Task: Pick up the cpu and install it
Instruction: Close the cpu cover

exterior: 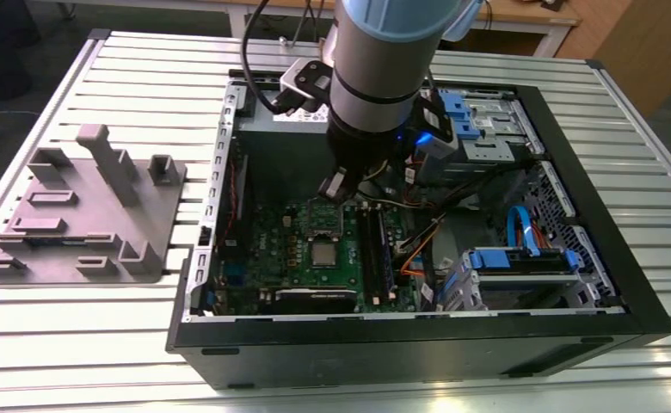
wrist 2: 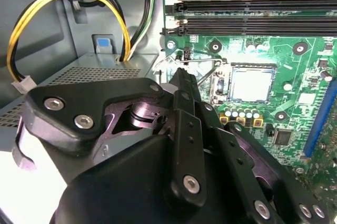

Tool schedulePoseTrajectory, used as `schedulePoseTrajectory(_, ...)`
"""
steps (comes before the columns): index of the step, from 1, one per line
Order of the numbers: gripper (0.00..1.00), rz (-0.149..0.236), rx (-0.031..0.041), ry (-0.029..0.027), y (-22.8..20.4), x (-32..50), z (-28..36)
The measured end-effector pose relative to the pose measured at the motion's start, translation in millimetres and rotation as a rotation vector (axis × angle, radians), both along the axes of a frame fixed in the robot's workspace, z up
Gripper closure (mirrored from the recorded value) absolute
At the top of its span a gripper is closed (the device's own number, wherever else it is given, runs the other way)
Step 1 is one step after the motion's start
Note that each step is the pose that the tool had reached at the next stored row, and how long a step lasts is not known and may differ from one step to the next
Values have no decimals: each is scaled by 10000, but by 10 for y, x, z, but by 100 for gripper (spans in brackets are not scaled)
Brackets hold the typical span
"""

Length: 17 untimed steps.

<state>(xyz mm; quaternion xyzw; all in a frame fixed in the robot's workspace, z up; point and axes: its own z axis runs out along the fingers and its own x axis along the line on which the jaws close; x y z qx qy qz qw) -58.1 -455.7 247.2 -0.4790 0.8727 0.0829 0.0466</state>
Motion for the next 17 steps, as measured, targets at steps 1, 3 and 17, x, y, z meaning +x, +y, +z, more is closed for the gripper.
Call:
schedulePoseTrajectory(1, 90, 7, -39, 0, -2, -3, 0)
schedulePoseTrajectory(3, 90, 21, -111, 0, -7, -6, 0)
schedulePoseTrajectory(17, 90, 28, -126, 0, -26, -9, 0)
